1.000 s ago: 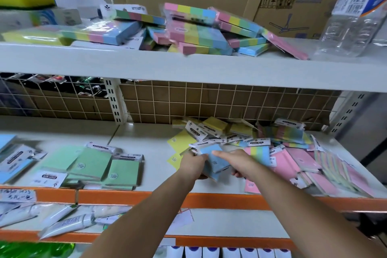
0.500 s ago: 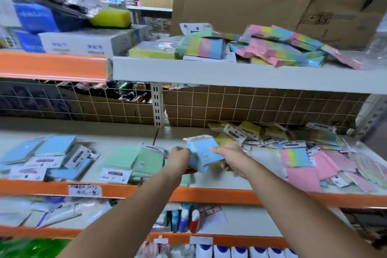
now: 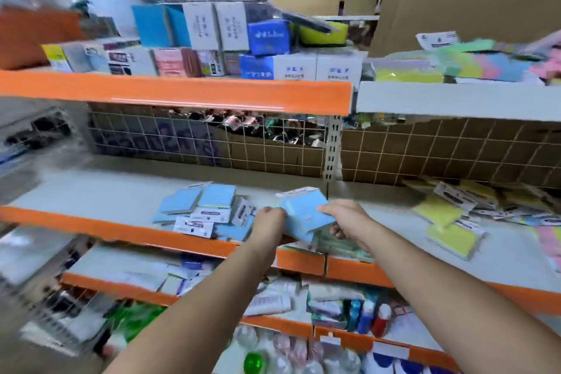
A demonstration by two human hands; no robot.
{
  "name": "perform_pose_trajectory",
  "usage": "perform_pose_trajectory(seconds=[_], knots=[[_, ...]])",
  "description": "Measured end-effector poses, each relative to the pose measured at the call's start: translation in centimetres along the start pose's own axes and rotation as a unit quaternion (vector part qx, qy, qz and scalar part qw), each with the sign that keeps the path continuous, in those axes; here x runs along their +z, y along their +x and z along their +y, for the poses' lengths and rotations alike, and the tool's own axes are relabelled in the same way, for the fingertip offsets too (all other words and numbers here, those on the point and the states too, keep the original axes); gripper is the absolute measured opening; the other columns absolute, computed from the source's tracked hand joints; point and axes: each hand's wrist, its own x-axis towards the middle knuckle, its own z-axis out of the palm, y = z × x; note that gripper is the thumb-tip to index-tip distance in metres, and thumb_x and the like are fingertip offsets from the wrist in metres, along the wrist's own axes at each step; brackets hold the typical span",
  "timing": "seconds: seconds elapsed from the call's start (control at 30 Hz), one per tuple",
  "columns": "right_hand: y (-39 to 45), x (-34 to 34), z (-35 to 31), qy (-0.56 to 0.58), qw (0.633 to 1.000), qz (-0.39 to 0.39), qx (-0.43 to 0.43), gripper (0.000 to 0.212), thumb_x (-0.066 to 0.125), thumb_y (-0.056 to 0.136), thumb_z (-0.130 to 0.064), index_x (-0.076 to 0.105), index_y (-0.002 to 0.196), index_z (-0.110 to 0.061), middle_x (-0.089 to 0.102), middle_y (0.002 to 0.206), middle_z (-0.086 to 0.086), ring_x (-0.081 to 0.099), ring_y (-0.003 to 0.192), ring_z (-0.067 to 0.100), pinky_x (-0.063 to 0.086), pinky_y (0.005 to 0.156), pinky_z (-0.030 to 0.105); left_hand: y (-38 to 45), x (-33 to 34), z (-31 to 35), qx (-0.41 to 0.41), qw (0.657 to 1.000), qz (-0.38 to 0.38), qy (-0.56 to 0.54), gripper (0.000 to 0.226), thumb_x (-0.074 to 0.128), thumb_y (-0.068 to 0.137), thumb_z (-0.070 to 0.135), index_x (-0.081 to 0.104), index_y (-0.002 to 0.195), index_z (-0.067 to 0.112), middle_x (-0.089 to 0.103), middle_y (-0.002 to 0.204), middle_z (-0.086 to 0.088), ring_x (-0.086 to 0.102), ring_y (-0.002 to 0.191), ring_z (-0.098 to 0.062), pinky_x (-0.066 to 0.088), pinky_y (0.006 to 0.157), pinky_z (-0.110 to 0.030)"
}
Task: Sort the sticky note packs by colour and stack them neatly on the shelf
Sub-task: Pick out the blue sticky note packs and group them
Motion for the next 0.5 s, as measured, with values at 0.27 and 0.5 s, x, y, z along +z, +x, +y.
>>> perform_pose_trajectory(seconds=[0.27, 0.5], knots=[[1.7, 7.2, -3.2, -0.012, 0.998, -0.063, -0.023, 0.008, 0.056, 0.093, -0.016, 0.059, 0.092, -0.010, 0.059, 0.063, 0.004, 0.049, 0.036, 0.009, 0.033, 0.034, 0.016, 1.1, -6.4, 1.5, -0.012, 0.994, 0.083, -0.066, 0.017, 0.039, 0.091, -0.008, 0.051, 0.090, 0.004, 0.050, 0.083, -0.013, 0.054, 0.088, -0.039, 0.051, 0.068, -0.043], [4.7, 11.3, -5.4, 0.021, 0.993, -0.108, -0.035, 0.006, 0.054, 0.094, -0.013, 0.059, 0.092, -0.010, 0.057, 0.064, 0.007, 0.049, 0.042, 0.011, 0.035, 0.037, 0.018, 4.0, -9.6, 3.0, 0.019, 0.988, 0.133, -0.071, 0.028, 0.045, 0.088, -0.011, 0.047, 0.071, 0.012, 0.053, 0.075, -0.011, 0.057, 0.081, -0.031, 0.054, 0.061, -0.035]])
